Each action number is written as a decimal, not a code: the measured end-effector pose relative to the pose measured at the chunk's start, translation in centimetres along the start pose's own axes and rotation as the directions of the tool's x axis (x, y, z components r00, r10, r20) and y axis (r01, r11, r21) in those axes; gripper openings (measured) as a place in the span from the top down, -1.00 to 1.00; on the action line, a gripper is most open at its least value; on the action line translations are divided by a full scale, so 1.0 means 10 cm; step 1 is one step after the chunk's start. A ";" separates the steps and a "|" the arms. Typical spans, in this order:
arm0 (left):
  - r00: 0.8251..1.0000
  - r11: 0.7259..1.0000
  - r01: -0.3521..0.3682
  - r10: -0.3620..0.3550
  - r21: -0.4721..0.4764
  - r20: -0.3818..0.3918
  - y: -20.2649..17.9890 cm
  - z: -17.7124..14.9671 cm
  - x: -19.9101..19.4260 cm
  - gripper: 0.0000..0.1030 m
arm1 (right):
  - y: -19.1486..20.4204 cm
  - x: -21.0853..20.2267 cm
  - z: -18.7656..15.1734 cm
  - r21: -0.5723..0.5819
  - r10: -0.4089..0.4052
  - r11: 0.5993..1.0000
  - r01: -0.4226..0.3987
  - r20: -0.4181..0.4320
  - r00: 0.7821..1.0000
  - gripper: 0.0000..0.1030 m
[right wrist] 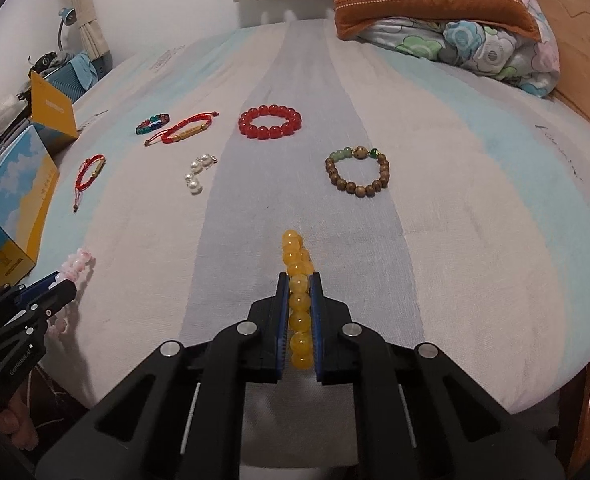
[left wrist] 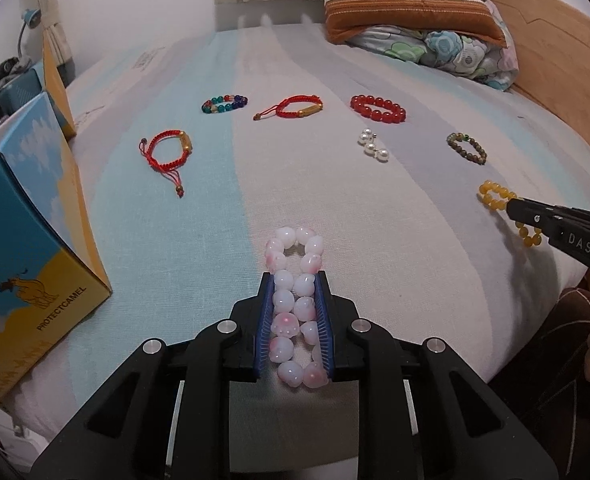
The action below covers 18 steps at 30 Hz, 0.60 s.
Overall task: Organize jewelry
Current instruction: 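Grasp the pink-white bead bracelet with the left tool while the right tool grasps the yellow amber bracelet, then carry both held bracelets over the open white cardboard box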
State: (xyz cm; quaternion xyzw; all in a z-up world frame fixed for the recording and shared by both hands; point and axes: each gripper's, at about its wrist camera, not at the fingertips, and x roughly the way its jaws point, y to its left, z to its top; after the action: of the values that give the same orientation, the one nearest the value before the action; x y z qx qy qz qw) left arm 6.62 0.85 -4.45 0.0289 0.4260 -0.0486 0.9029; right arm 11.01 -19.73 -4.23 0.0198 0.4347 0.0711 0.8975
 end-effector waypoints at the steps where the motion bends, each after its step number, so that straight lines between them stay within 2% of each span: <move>1: 1.000 1.000 0.004 -0.004 -0.001 -0.001 -0.01 0.01 -0.02 0.62 | 0.00 -0.02 0.00 -0.002 -0.003 1.000 0.003 -0.003 1.000 0.82; 11: 1.000 0.999 0.002 -0.002 -0.037 -0.011 0.00 0.17 -0.26 0.62 | 0.01 -0.33 0.10 0.028 0.013 1.000 -0.012 -0.020 1.000 0.82; 18: 1.000 0.998 0.014 -0.015 -0.058 -0.013 0.03 0.30 -0.37 0.62 | 0.16 -0.46 0.28 0.003 0.015 1.000 -0.015 -0.011 1.000 0.82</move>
State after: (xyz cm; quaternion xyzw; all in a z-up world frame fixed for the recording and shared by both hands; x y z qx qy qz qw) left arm 6.67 1.09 0.32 -0.0001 0.4335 -0.0428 0.9001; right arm 10.20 -18.72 1.22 0.0239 0.4397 0.0774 0.8945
